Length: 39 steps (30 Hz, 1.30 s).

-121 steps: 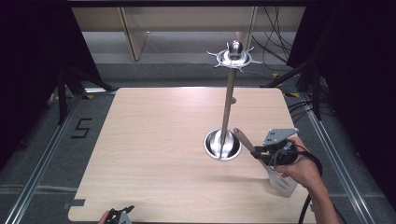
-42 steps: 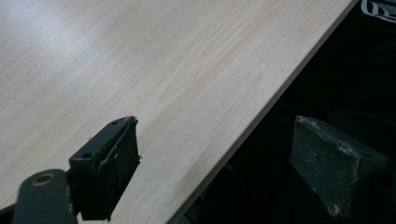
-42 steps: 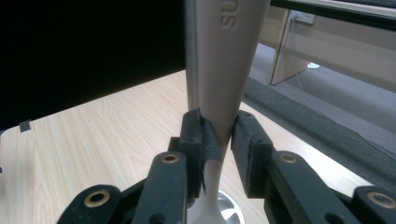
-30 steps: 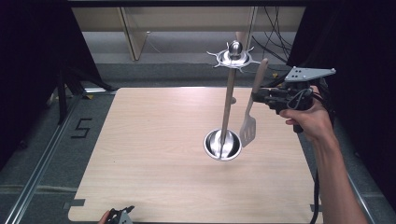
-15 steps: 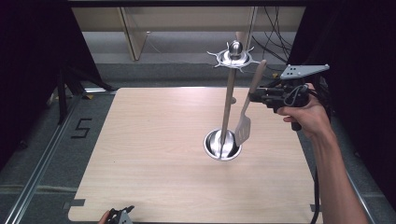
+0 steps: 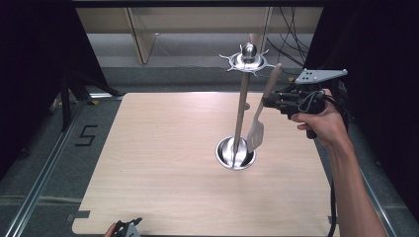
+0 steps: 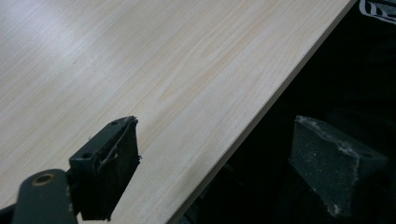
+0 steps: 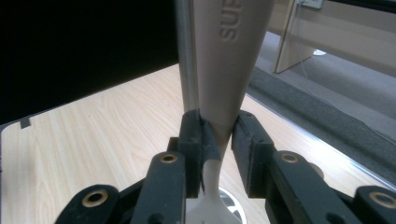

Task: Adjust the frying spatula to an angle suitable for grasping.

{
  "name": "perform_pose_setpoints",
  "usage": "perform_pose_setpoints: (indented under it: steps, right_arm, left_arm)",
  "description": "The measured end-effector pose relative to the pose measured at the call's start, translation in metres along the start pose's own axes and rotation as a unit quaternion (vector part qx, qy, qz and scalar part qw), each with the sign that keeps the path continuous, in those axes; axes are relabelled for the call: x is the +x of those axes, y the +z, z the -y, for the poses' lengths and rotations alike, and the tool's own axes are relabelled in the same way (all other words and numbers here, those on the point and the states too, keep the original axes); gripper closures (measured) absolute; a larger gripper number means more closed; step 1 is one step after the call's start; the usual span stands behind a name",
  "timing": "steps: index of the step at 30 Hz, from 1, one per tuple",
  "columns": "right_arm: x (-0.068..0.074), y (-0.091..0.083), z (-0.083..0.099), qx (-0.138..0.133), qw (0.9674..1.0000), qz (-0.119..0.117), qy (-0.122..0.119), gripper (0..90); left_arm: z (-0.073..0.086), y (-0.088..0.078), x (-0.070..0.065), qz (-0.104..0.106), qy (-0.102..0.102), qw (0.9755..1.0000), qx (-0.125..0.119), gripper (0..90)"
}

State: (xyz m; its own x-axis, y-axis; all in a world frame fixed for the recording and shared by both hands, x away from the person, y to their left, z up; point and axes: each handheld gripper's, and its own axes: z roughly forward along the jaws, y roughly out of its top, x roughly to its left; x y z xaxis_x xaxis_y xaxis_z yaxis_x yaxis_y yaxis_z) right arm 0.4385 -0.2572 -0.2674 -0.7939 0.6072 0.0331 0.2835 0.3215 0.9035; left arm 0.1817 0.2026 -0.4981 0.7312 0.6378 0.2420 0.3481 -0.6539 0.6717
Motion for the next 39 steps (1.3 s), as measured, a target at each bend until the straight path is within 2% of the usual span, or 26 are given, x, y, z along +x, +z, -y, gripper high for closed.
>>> perform_pose_setpoints:
  steps: [5, 6, 7, 8, 10, 11, 13, 14, 15, 16, 17, 19, 20, 21, 24, 25, 26, 27, 28, 29, 30, 32, 35, 36, 38, 39]
  right_arm:
    - [0.002, -0.001, 0.005, -0.011, 0.9999, 0.010, -0.004, 74.0]
    - [0.002, -0.002, 0.005, -0.010, 0.9996, 0.022, -0.011, 73.8]
    - [0.002, -0.002, 0.005, -0.010, 0.9996, 0.022, -0.011, 73.8]
    - [0.006, -0.001, 0.007, -0.014, 0.9993, 0.035, -0.007, 73.2]
    - [0.006, -0.002, 0.007, -0.007, 0.9994, 0.033, -0.012, 73.3]
    - [0.008, -0.001, 0.008, -0.015, 0.9991, 0.039, -0.011, 73.2]
    - [0.009, -0.001, 0.009, -0.009, 0.9991, 0.039, -0.010, 69.9]
    - [0.012, 0.001, 0.011, -0.017, 0.9983, 0.055, -0.007, 69.0]
    - [0.012, 0.001, 0.011, -0.017, 0.9983, 0.055, -0.007, 69.0]
    - [0.015, 0.001, 0.013, -0.014, 0.9975, 0.067, -0.018, 71.1]
    - [0.016, 0.002, 0.014, -0.013, 0.9972, 0.068, -0.026, 70.8]
    - [0.018, 0.003, 0.015, -0.014, 0.9968, 0.074, -0.025, 71.8]
    - [0.020, 0.003, 0.015, -0.014, 0.9954, 0.090, -0.029, 74.5]
    - [0.022, 0.003, 0.014, -0.011, 0.9963, 0.083, -0.017, 74.7]
    - [0.022, 0.003, 0.013, -0.001, 0.9953, 0.095, -0.022, 74.9]
    - [0.023, 0.003, 0.012, 0.000, 0.9947, 0.102, -0.016, 75.1]
    - [0.022, 0.003, 0.009, 0.009, 0.9935, 0.111, -0.026, 75.3]
    - [0.022, 0.001, 0.007, 0.021, 0.9932, 0.111, -0.026, 75.4]
    - [0.022, 0.001, 0.007, 0.021, 0.9932, 0.111, -0.026, 75.4]
    - [0.024, 0.002, 0.004, 0.029, 0.9910, 0.127, -0.029, 75.4]
    - [0.023, 0.001, 0.002, 0.041, 0.9904, 0.127, -0.037, 75.5]
    - [0.023, 0.002, -0.001, 0.045, 0.9882, 0.141, -0.042, 75.5]
    - [0.023, 0.001, -0.004, 0.060, 0.9872, 0.140, -0.048, 75.6]
    - [0.024, 0.001, -0.005, 0.062, 0.9870, 0.140, -0.050, 75.5]
    - [0.024, 0.004, -0.007, 0.062, 0.9862, 0.145, -0.050, 75.5]
    - [0.024, 0.005, -0.007, 0.064, 0.9863, 0.144, -0.049, 75.5]
  left_arm:
    - [0.000, 0.000, 0.000, 0.001, -0.002, 1.0000, 0.000, 14.8]
    - [0.000, 0.001, -0.001, -0.002, -0.002, 1.0000, -0.002, 14.8]
    - [0.000, 0.002, -0.001, -0.004, -0.004, 1.0000, -0.005, 14.8]
    - [0.000, 0.003, -0.001, -0.007, -0.005, 0.9999, -0.006, 14.8]
    - [0.000, 0.002, -0.001, -0.010, -0.005, 0.9999, -0.006, 14.8]
    - [0.000, 0.001, -0.001, 0.003, -0.001, 1.0000, 0.000, 14.8]
    - [0.000, 0.001, 0.000, 0.003, -0.002, 1.0000, 0.001, 14.8]
    - [0.000, 0.000, 0.000, 0.000, 0.000, 1.0000, 0.001, 14.8]
    - [0.000, 0.000, 0.000, 0.000, 0.000, 1.0000, 0.001, 14.8]
    - [0.000, 0.003, -0.001, -0.003, -0.010, 0.9999, -0.006, 14.8]
    - [0.000, 0.002, -0.001, 0.000, -0.007, 1.0000, -0.002, 14.8]
    - [0.000, 0.002, -0.001, 0.003, -0.001, 1.0000, 0.000, 14.8]
    - [0.000, 0.001, 0.000, 0.001, 0.000, 1.0000, 0.000, 14.8]
    - [0.000, 0.001, 0.000, 0.001, 0.000, 1.0000, 0.000, 14.8]
    - [0.000, 0.002, 0.000, 0.004, -0.001, 1.0000, 0.001, 14.8]
    - [0.000, 0.002, -0.001, 0.002, 0.000, 1.0000, 0.001, 14.8]
    - [0.001, 0.002, -0.001, 0.000, -0.001, 1.0000, 0.002, 14.8]
    - [0.001, 0.002, -0.001, 0.000, -0.001, 1.0000, 0.002, 14.8]
    - [0.000, 0.002, -0.001, 0.000, 0.001, 1.0000, 0.002, 14.8]
    - [0.000, 0.001, -0.001, 0.000, 0.000, 1.0000, 0.002, 14.8]
    - [0.000, 0.002, -0.001, 0.000, 0.000, 1.0000, 0.001, 14.8]
    - [0.001, 0.002, -0.001, 0.000, -0.001, 1.0000, 0.001, 14.8]
    - [0.000, 0.001, -0.001, 0.000, 0.001, 1.0000, 0.002, 14.8]
    - [0.000, 0.003, -0.002, -0.006, -0.005, 1.0000, -0.003, 14.8]
    - [0.000, 0.001, -0.001, 0.008, 0.005, 1.0000, 0.001, 14.8]
    - [0.000, 0.001, -0.001, 0.008, 0.005, 1.0000, 0.001, 14.8]
